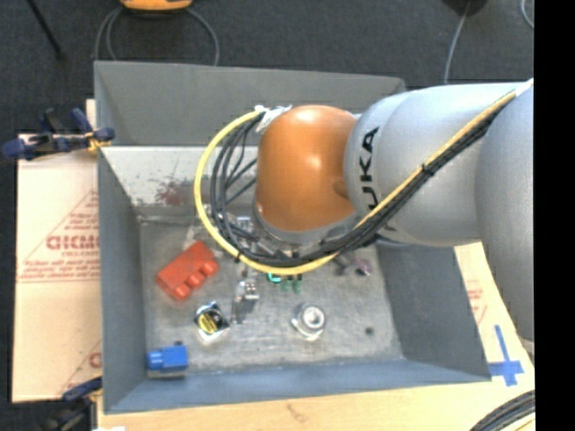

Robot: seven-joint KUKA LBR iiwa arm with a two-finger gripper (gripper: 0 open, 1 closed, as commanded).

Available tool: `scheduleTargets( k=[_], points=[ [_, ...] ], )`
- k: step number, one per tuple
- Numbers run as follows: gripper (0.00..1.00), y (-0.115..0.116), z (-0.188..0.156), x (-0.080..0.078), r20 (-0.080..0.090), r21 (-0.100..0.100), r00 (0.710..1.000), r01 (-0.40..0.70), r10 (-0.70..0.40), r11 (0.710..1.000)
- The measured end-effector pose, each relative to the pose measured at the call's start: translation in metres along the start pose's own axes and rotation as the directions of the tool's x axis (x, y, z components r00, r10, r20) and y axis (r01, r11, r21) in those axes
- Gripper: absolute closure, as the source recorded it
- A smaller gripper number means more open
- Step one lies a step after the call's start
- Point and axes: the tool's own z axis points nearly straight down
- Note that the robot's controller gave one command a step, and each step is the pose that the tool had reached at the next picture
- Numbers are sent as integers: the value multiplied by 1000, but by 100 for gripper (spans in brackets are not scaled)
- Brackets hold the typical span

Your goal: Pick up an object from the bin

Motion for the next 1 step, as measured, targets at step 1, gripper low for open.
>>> scheduleTargets(
  k=[1],
  points=[
    [0,42,113,27,14,-2,1000,17,-17,1000]
  ],
)
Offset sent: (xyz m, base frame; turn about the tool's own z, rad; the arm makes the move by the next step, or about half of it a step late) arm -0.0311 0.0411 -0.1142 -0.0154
